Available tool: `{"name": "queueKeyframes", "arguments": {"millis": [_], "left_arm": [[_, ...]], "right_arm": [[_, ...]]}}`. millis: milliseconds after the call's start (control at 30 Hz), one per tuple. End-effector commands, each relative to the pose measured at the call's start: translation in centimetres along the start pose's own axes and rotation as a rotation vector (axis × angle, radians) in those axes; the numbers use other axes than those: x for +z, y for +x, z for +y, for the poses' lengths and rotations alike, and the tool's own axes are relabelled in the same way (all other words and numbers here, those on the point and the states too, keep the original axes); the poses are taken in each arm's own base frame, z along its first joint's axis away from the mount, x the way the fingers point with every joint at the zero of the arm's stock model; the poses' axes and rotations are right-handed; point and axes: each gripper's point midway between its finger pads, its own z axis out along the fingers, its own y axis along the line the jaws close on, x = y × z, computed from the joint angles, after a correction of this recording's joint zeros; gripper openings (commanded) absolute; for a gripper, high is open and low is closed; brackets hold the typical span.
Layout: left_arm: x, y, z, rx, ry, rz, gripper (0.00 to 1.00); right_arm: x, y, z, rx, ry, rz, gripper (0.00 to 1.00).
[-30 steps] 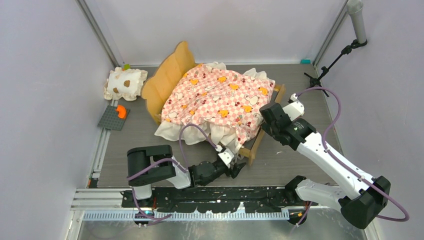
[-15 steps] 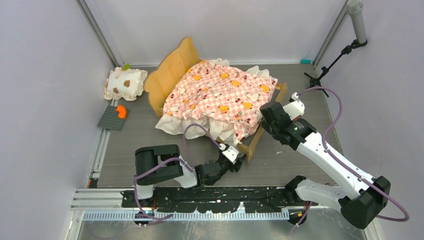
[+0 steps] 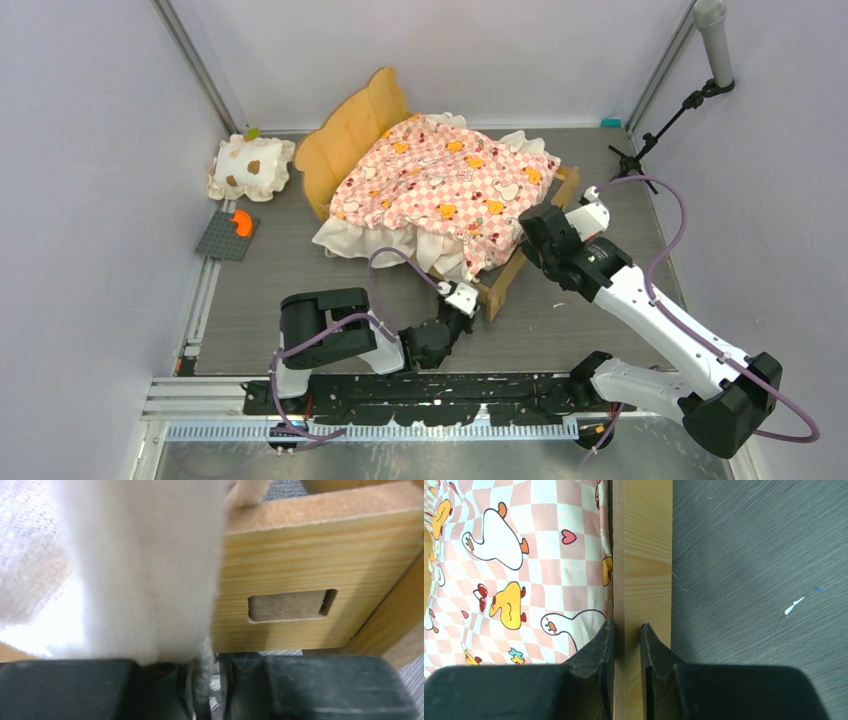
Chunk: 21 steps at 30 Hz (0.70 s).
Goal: Set up the pet bed
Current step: Cross the ropes on the bed frame.
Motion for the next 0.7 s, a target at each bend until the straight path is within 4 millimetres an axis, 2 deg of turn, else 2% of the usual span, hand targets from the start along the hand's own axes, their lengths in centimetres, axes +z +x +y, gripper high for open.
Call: {"name": "queueKeyframes", "arguments": {"millis": [0, 67, 100, 367, 533, 667], "left_arm": [[0.9, -4.1, -0.7, -0.125, 0.014, -0.113, 0.14], [0.2, -4.1, -0.9, -0.151, 0.049, -0.108, 0.01], [-0.2, -4.0, -1.1, -0.164, 0.076, -0.101, 0.0], [-4.3, -2.5, -4.6, -0.223, 0.395, -0.013, 0.0], [-6.7, -0.4, -6.1, -0.257, 0.518, 0.078, 0.0], [-8.0, 0.4, -7.3, -0.247, 0.567, 0.114, 0.0]], "right_arm": [[-3.7, -3.3, 6.9, 0.268, -0.273, -0.036, 0.01], [-3.7, -3.6, 6.7, 0.268, -0.268, -0.051, 0.01], [-3.6, -3.7, 6.7, 0.268, -0.266, -0.058, 0.01], [-2.9, -3.8, 8.3, 0.293, -0.289, -0.066, 0.01], [-2.8, -3.9, 8.4, 0.284, -0.289, -0.075, 0.0], [-2.8, -4.1, 8.1, 0.282, -0.284, -0.087, 0.0]]}}
